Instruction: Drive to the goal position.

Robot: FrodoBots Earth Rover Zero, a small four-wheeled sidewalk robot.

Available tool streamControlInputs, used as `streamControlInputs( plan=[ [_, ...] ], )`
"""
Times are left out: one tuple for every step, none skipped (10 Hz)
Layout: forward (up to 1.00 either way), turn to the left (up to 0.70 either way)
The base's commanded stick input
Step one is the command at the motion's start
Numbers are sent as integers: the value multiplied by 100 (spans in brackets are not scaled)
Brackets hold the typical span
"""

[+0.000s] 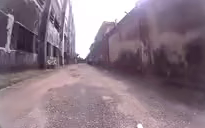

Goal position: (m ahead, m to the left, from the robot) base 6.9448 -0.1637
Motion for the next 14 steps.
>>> streamControlInputs(
  plan=[
    [50,0],
    [50,0],
    [50,0],
    [50,0],
    [50,0],
    [50,0],
    [50,0],
    [50,0],
    [50,0],
    [50,0],
    [50,0],
    [50,0],
    [50,0],
    [50,0]
  ],
)
